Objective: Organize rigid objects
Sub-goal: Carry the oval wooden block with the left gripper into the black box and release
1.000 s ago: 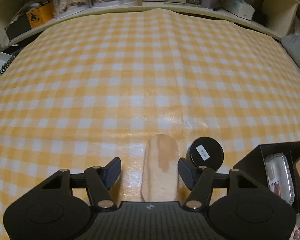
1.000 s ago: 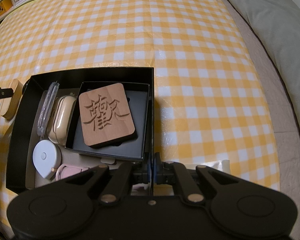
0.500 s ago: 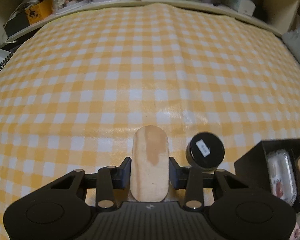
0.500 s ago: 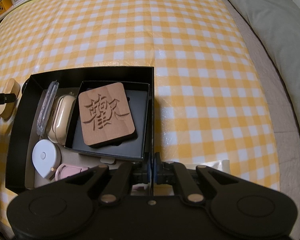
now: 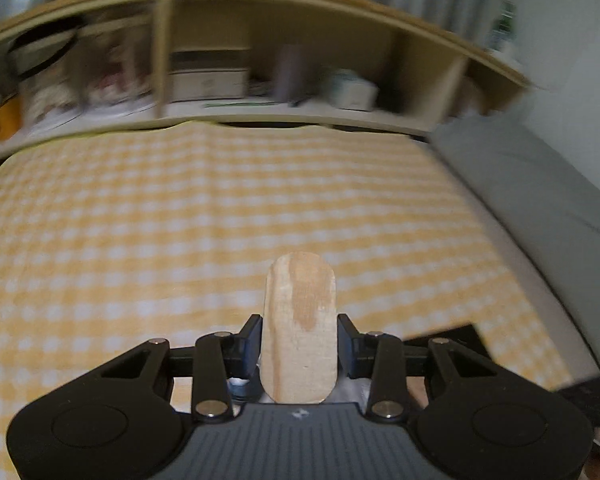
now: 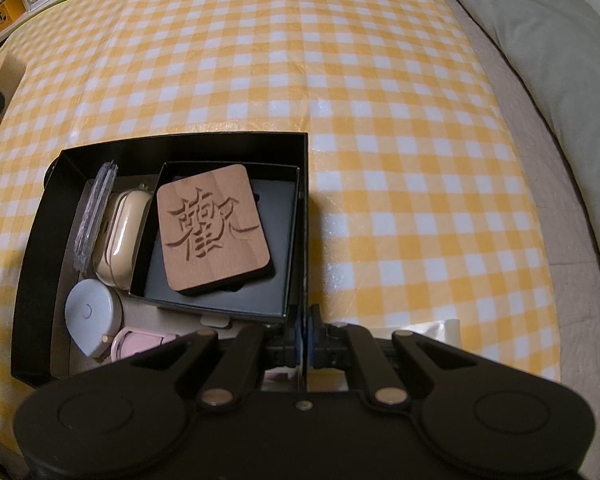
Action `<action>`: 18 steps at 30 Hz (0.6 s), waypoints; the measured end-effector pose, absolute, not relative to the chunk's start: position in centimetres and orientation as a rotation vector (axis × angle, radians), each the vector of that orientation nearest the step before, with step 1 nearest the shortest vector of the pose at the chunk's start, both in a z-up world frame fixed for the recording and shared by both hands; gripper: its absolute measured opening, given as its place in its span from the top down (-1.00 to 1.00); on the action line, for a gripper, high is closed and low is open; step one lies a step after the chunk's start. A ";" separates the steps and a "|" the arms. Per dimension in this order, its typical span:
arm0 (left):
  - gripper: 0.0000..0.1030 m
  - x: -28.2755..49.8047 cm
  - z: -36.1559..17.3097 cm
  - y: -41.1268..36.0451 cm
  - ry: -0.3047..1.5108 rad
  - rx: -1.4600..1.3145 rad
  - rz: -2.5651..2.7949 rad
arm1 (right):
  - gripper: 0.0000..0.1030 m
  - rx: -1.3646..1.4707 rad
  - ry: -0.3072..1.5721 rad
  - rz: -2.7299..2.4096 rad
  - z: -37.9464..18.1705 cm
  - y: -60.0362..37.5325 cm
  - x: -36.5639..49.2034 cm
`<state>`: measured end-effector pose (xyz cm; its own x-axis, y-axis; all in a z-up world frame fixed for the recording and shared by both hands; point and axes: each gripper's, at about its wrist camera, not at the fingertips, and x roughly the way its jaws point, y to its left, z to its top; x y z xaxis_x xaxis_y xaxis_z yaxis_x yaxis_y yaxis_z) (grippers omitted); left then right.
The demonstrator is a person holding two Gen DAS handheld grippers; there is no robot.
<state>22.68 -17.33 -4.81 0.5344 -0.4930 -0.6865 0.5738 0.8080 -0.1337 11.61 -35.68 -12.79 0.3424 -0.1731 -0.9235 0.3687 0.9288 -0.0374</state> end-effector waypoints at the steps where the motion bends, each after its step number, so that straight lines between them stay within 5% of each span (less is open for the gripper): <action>1: 0.22 22.0 -4.6 -17.9 0.778 0.128 -0.664 | 0.93 0.190 1.171 -0.355 -12.8 -35.7 11.6; 18: 0.22 13.0 -9.1 -22.1 0.765 0.702 -1.017 | 0.93 0.189 1.171 -0.355 -12.8 -35.7 11.6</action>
<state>13.04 -22.11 -9.08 0.3229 -0.4703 -0.8213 0.9195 0.3615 0.1545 11.62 -35.67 -12.83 0.3419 -0.1739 -0.9235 0.3683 0.9289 -0.0386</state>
